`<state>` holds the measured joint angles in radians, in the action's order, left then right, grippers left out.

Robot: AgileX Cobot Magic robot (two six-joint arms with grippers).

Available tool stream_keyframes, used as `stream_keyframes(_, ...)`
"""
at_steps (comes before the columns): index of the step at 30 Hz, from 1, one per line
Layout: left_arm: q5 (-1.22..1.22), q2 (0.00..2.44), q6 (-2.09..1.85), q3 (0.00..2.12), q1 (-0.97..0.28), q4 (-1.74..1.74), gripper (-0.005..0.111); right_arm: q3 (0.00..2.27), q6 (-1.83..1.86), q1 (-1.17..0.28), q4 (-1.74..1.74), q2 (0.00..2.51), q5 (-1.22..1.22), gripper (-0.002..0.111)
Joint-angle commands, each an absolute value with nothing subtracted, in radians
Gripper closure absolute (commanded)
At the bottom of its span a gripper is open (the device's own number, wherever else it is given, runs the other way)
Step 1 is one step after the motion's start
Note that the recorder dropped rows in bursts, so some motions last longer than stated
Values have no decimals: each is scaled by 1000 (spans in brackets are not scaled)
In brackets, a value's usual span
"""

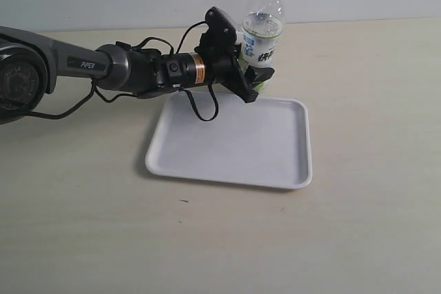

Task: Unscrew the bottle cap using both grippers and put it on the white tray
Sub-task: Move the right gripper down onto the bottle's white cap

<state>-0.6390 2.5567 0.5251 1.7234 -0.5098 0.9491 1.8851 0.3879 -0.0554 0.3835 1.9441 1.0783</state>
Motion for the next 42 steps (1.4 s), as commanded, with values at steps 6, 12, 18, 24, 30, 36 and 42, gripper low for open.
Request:
stream_keyframes(6,-604,2552,478,1723,-532,1017,107,1895,436,-59,467,2000,1061,44)
stream_keyframes(12,-602,2550,476,1723,-540,1017,107,1895,443,-59,471,2002,1040,44)
stream_keyframes(18,-602,2550,476,1723,-540,1017,107,1895,443,-59,461,2002,1060,48)
stream_keyframes(24,-602,2550,478,1723,-540,1015,107,1895,443,-59,456,2004,1066,48)
stream_keyframes(30,-602,2550,478,1723,-540,1015,107,1895,444,-59,454,2004,1078,50)
stream_keyframes(36,-602,2550,478,1723,-540,1015,107,1895,448,-59,448,2004,1068,50)
stream_keyframes(42,-602,2550,478,1723,-540,1015,107,1895,451,-59,448,2004,1068,56)
